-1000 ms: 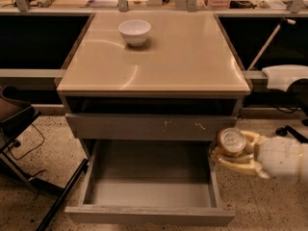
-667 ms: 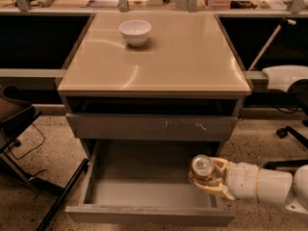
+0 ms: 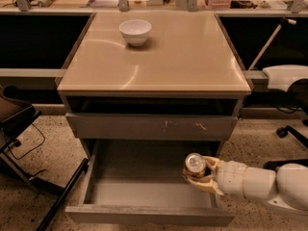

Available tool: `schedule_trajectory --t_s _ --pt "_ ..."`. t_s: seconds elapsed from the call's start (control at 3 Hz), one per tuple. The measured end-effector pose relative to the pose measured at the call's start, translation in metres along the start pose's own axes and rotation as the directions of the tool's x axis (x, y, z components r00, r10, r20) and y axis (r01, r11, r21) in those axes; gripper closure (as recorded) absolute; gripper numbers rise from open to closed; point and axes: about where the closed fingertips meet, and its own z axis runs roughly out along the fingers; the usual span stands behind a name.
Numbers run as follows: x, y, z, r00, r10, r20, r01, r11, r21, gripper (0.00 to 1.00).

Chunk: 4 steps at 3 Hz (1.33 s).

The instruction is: Place orange can into middle drawer

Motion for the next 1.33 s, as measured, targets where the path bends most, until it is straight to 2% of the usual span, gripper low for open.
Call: schedule_trajectory --t_s 0.33,0.67,1.33 --pt "0.054 -0.014 0.062 0.996 0.064 -0.067 -0.063 0.9979 0.017 1.0" --pt "0.105 -0.03 0.105 0.981 0.116 -0.158 -0.108 0.9923 0.061 1.0" --pt "0.113 -0.034 0.118 0.977 0.113 -0.184 -0.102 0.9927 0.063 1.0"
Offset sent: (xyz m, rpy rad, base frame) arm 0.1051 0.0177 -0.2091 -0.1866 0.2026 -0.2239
